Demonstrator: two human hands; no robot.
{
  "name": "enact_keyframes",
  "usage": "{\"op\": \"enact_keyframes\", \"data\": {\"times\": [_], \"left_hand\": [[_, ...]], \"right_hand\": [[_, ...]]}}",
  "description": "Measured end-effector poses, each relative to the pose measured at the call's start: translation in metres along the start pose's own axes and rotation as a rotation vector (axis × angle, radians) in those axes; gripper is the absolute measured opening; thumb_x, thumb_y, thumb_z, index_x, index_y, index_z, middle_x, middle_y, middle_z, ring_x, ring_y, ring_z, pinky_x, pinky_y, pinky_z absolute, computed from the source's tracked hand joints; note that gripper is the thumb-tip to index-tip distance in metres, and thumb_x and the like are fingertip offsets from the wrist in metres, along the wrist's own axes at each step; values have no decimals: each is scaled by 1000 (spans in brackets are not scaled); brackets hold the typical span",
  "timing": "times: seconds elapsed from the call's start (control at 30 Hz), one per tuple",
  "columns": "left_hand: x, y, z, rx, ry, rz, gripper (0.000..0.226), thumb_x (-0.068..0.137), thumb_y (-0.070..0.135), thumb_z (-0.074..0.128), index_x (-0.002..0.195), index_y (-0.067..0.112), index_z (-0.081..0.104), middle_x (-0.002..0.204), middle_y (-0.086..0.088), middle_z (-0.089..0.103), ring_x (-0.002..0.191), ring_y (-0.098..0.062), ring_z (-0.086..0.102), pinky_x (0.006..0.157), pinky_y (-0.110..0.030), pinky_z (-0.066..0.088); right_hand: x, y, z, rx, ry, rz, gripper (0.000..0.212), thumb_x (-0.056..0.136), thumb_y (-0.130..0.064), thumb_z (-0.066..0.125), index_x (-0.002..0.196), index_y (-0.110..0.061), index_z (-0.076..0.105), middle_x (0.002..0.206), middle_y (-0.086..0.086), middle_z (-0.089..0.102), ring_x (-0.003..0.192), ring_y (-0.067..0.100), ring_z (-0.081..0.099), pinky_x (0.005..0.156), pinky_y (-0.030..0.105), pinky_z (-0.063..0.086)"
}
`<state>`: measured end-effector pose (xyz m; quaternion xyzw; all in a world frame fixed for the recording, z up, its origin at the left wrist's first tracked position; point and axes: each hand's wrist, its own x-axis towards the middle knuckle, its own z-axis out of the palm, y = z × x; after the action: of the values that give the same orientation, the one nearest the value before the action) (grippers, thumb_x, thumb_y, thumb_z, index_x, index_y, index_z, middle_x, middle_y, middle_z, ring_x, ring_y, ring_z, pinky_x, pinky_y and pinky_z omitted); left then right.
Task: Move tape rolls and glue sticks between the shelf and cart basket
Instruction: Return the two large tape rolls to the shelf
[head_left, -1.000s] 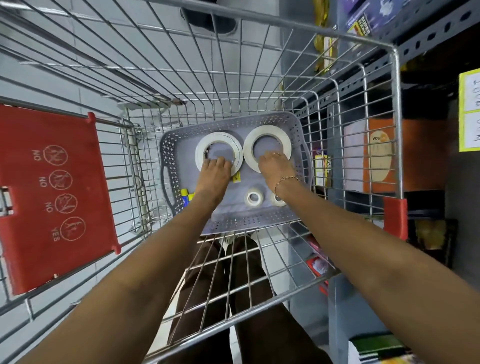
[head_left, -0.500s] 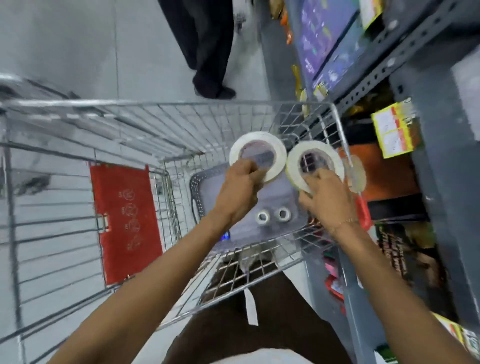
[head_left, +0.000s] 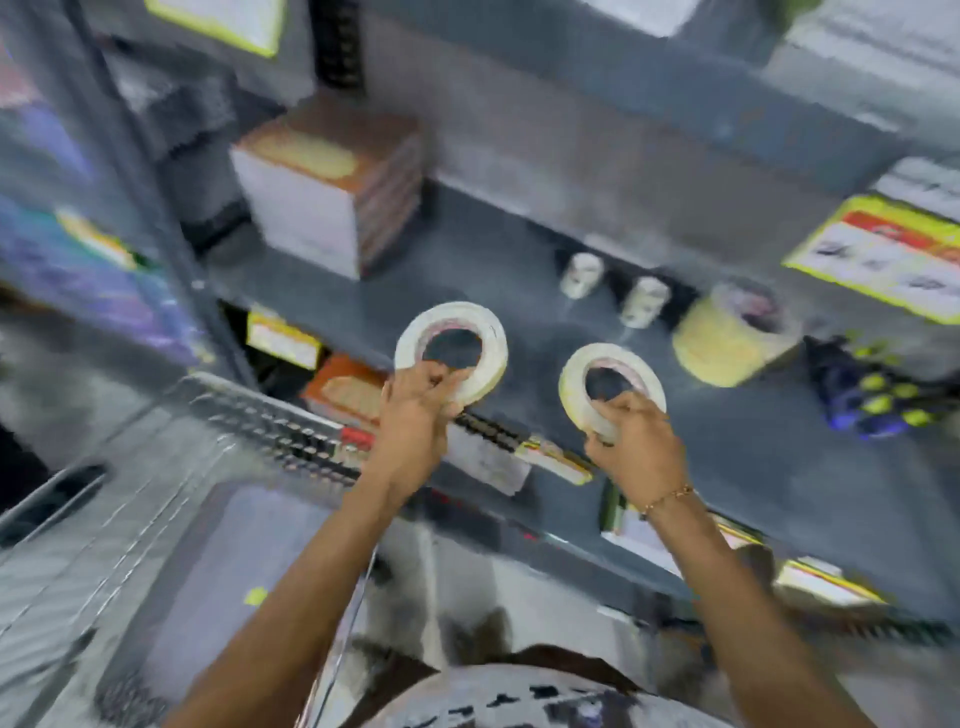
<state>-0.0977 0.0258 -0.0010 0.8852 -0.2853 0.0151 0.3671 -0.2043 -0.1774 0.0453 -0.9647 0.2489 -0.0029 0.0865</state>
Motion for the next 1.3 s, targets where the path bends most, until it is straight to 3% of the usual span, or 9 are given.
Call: {"op": "enact_keyframes", "data": {"times": [0.23, 0.47, 0.57, 0.67, 0.77, 0.9, 1.03, 1.2, 1.3], "left_hand": [[54, 91, 105, 63, -245, 307, 62, 75, -5, 60, 129, 25, 55, 118, -4, 55, 113, -27, 47, 99, -24, 19], [65, 112, 164, 251, -488, 396, 74, 74, -7, 51, 141, 23, 40, 136, -6, 43, 121, -31, 37, 105, -25, 20], [75, 102, 158, 75, -608, 371, 73, 77, -10, 49, 144, 12, 33, 149, -12, 31, 139, -32, 25, 118, -33, 12], [101, 91, 143, -66, -482, 287, 71, 79, -10, 52, 144, 10, 30, 153, -11, 29, 146, -29, 14, 119, -36, 2], [123, 72, 142, 144, -319, 180, 58, 97, 19, 43, 149, 11, 19, 158, -10, 18, 148, -29, 1, 121, -46, 1], [126, 50, 155, 386, -340, 117, 56, 101, 36, 23, 150, 11, 11, 161, -6, 9, 148, -28, -1, 122, -47, 6], [129, 48, 161, 409, -348, 66, 59, 100, 40, 20, 150, 11, 8, 161, -3, 7, 148, -26, -1, 122, -46, 4], [121, 62, 171, 423, -318, 13, 68, 97, 49, 18, 149, 6, 6, 161, -9, 5, 148, -29, -2, 122, -46, 3], [121, 63, 173, 436, -306, 17, 71, 96, 51, 16, 149, 6, 7, 160, -10, 6, 148, -29, 0, 121, -48, 5]], "right_hand": [[-2, 102, -8, 95, 64, 293, 42, 79, -12, 62, 121, -7, 61, 134, 18, 52, 112, 35, 56, 86, 35, 52], [-11, 155, 11, 64, -94, 276, 50, 89, -11, 49, 139, -14, 44, 144, 12, 42, 121, 34, 51, 95, 37, 50], [-11, 155, 15, 118, 12, 216, 46, 89, -12, 51, 135, -6, 49, 139, 14, 47, 123, 35, 48, 104, 36, 43], [5, 130, 14, 179, 79, 69, 48, 89, -18, 57, 134, -2, 49, 137, 17, 50, 126, 35, 46, 112, 37, 34], [34, 99, 25, 95, -57, -75, 61, 91, -33, 57, 143, -8, 36, 147, 13, 41, 135, 30, 36, 117, 36, 22], [55, 75, 38, -22, -238, -100, 57, 91, -32, 58, 138, -5, 41, 145, 15, 39, 133, 32, 38, 115, 37, 26], [42, 75, 29, 124, -23, -72, 40, 89, -13, 60, 128, -3, 52, 130, 18, 50, 118, 35, 51, 101, 36, 39], [5, 124, 7, 299, 269, 170, 50, 65, 20, 68, 112, 2, 64, 118, 23, 60, 99, 37, 64, 89, -4, 32], [-4, 153, 5, 218, 146, 319, 49, 78, 8, 65, 125, -3, 58, 138, 15, 50, 118, 35, 56, 94, 26, 48]]}}
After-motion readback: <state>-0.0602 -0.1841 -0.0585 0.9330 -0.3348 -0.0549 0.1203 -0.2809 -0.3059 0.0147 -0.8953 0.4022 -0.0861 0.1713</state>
